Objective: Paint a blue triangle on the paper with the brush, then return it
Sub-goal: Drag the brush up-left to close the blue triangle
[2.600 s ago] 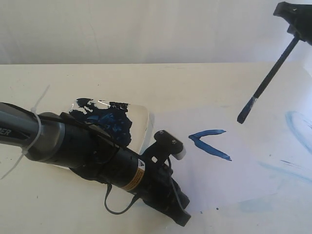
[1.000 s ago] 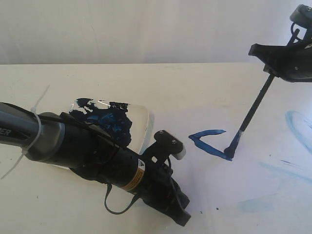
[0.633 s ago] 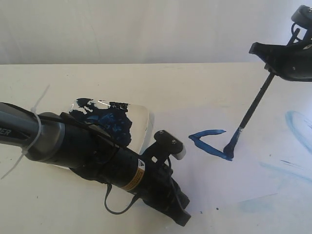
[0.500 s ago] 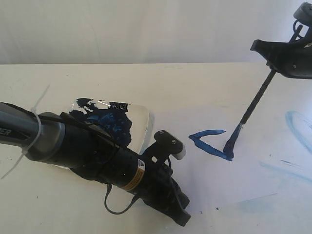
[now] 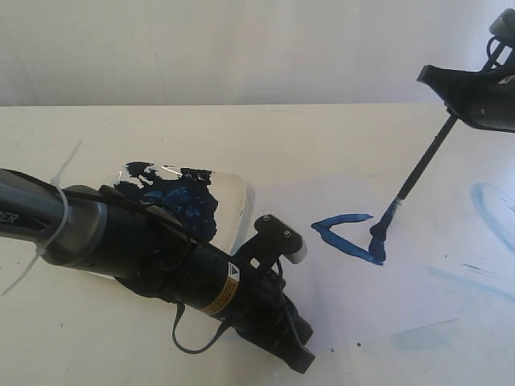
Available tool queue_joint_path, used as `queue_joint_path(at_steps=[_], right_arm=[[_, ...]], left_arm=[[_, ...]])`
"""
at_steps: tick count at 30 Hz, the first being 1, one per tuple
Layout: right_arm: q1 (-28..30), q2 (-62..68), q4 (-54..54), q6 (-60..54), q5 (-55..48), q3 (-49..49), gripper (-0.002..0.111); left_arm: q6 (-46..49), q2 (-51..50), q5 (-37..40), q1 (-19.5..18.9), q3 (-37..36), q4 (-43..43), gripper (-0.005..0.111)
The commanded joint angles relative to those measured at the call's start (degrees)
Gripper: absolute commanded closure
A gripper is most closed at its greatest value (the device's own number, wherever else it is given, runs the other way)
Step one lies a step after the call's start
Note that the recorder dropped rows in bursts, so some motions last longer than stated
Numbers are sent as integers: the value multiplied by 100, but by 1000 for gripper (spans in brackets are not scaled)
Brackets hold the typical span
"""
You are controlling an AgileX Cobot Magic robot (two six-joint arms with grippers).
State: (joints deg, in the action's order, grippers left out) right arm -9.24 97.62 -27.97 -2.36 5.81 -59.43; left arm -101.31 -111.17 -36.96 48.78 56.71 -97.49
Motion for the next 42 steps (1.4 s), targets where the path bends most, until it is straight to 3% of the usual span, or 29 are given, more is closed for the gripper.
queue_joint_path(at_steps=[1, 21, 42], right_arm=[[-11, 42, 42, 53, 301, 14, 108], [-11, 188, 58, 440, 882, 14, 108], [-211, 188, 83, 738, 749, 14, 108]], left_arm=[[54, -13, 63, -16, -11, -73, 107], [91, -13, 63, -16, -11, -73, 107], [91, -13, 63, -16, -11, -73, 107]])
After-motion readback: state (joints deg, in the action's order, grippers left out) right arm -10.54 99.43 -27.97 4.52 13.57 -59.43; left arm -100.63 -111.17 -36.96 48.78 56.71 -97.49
